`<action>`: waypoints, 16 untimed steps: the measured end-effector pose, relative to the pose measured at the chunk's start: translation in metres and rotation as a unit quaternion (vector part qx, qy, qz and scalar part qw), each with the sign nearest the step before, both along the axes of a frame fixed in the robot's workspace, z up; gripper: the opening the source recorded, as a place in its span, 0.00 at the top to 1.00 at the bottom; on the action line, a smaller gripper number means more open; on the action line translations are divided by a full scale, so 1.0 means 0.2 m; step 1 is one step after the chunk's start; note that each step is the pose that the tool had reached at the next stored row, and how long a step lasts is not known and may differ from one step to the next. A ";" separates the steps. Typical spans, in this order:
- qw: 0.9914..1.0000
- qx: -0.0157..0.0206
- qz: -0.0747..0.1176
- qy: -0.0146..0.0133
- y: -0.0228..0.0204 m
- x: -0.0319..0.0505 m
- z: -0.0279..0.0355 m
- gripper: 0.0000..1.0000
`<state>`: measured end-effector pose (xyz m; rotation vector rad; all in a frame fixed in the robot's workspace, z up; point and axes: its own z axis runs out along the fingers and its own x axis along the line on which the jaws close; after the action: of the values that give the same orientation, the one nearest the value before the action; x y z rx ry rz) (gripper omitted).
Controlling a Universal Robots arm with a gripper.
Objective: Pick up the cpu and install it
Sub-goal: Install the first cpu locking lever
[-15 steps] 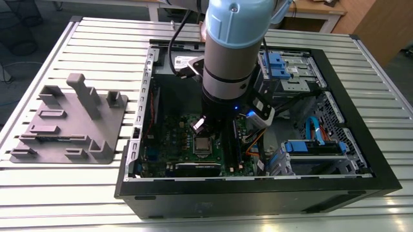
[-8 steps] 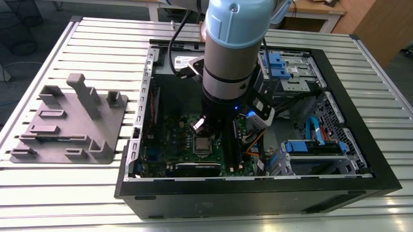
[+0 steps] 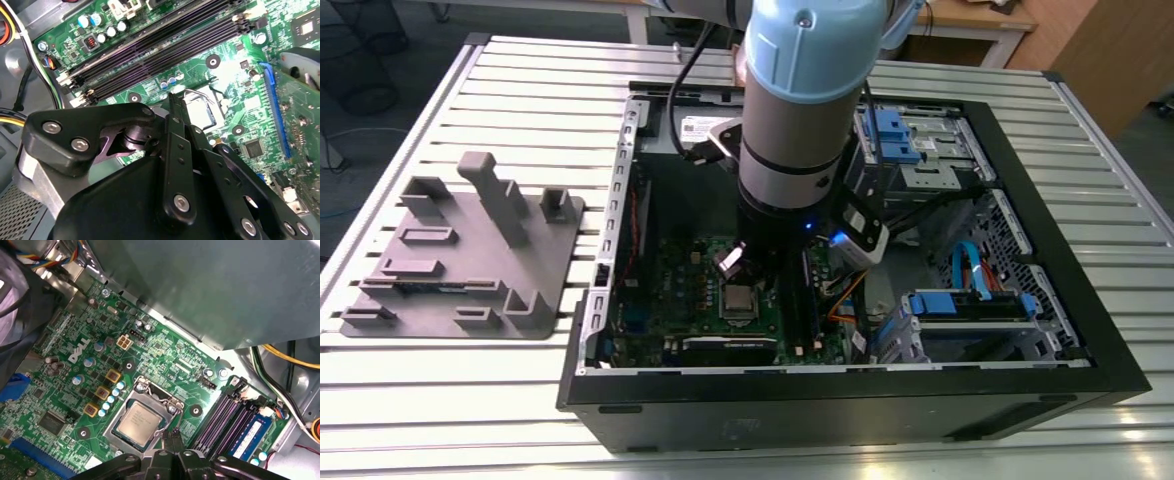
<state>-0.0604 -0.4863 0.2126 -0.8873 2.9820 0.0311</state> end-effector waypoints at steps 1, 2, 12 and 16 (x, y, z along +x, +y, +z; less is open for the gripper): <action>1.000 0.000 0.000 0.000 -0.005 0.000 0.000 0.89; 1.000 0.000 0.000 0.000 -0.011 0.000 0.000 0.89; 1.000 0.000 -0.002 0.000 -0.038 0.000 -0.045 0.89; 1.000 -0.001 -0.005 0.000 -0.049 0.000 -0.054 0.89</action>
<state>-0.0604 -0.4962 0.2019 -0.8716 2.9873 0.0272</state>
